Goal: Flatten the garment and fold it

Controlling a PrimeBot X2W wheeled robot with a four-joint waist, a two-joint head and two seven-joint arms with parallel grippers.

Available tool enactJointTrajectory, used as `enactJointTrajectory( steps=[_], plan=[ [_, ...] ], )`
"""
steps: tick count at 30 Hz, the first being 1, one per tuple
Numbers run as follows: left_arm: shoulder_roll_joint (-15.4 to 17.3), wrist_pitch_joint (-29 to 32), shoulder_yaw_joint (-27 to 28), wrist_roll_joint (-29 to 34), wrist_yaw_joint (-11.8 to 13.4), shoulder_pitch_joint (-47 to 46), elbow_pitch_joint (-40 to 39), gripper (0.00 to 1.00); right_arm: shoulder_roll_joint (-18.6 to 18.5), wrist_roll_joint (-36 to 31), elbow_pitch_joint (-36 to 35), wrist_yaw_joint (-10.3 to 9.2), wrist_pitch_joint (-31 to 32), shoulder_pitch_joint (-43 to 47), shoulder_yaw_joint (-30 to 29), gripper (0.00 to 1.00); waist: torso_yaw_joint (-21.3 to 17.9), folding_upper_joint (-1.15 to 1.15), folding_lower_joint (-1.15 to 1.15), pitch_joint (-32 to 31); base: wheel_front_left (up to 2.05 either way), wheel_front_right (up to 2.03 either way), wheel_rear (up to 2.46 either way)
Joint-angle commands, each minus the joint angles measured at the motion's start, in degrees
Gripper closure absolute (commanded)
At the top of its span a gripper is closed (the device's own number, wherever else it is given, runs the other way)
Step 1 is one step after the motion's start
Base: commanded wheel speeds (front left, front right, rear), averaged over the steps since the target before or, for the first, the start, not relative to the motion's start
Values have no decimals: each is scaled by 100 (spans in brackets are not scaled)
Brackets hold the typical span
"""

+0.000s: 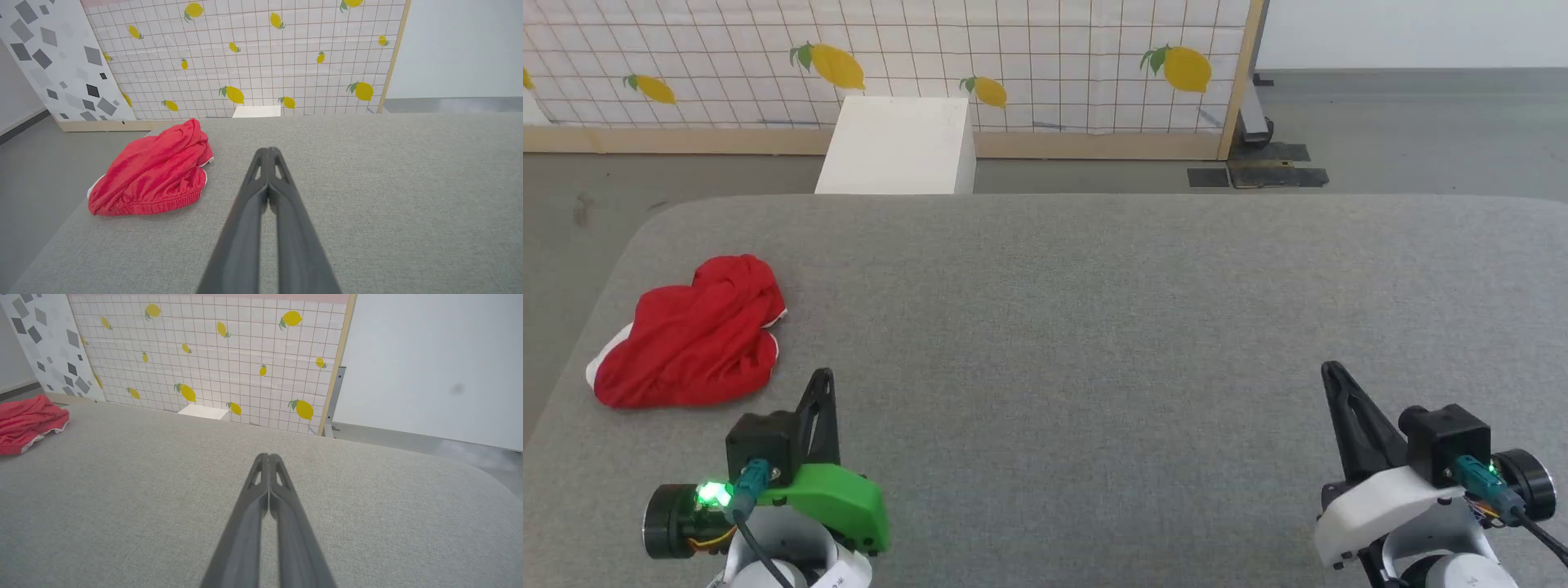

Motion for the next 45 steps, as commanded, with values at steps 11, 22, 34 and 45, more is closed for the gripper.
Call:
enactJointTrajectory(
  steps=[11,22,34,45],
  plan=[
    [-31,8,15,58,-5,71,-12,100,15,-36,10,-9,-1,-98,6,100,0,0,0,0,0,0,0],
    [-31,8,15,58,-5,71,-12,100,15,-36,10,-9,-1,-98,6,100,0,0,0,0,0,0,0],
    [-31,8,15,58,-5,71,-12,100,15,-36,10,-9,-1,-98,6,100,0,0,0,0,0,0,0],
    [-31,8,15,58,-5,71,-12,100,15,-36,10,-9,-1,-98,6,100,0,0,0,0,0,0,0]
  ],
)
